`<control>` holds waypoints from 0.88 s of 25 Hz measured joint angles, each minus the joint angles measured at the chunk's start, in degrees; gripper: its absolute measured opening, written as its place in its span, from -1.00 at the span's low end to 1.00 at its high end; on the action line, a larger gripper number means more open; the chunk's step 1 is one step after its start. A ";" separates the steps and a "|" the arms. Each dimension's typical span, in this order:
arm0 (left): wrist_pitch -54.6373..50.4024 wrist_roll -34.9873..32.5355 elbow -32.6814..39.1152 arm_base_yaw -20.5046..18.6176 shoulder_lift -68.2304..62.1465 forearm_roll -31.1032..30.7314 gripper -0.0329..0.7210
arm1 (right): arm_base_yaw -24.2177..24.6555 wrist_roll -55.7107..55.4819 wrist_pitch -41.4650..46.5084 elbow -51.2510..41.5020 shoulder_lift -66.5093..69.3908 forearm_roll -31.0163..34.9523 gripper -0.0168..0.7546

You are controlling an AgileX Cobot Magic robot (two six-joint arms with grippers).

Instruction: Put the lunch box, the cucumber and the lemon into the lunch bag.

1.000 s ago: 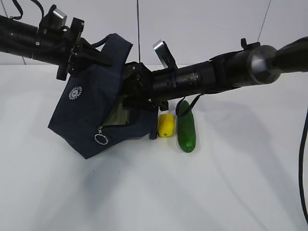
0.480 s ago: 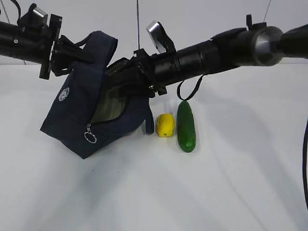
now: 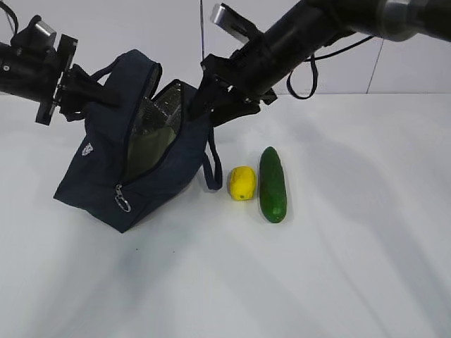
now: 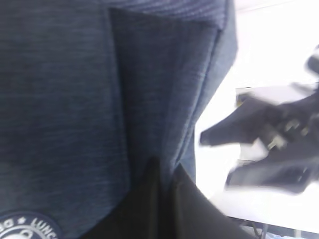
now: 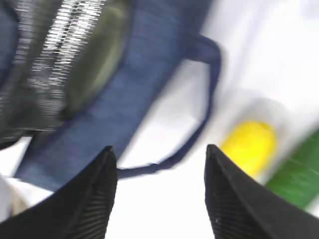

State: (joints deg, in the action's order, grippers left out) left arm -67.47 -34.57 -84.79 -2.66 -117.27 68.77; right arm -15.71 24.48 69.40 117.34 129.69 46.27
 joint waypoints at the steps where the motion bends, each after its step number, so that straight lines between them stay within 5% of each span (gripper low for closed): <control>1: 0.00 0.38 0.00 0.00 0.00 -0.59 -0.94 | 0.00 -2.17 0.08 1.15 0.01 -2.73 0.18; 14: -0.24 3.93 0.00 -2.03 0.00 -5.66 -0.94 | -0.87 -23.43 1.00 2.83 -2.88 -30.47 0.18; 22: -0.24 4.02 0.00 -2.16 0.00 -5.85 -0.94 | -1.09 -32.49 1.00 2.86 -1.76 -35.83 0.19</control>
State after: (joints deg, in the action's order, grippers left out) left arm -67.71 -30.55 -84.79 -4.82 -117.27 62.93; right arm -16.80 -8.01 70.40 120.20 127.93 10.44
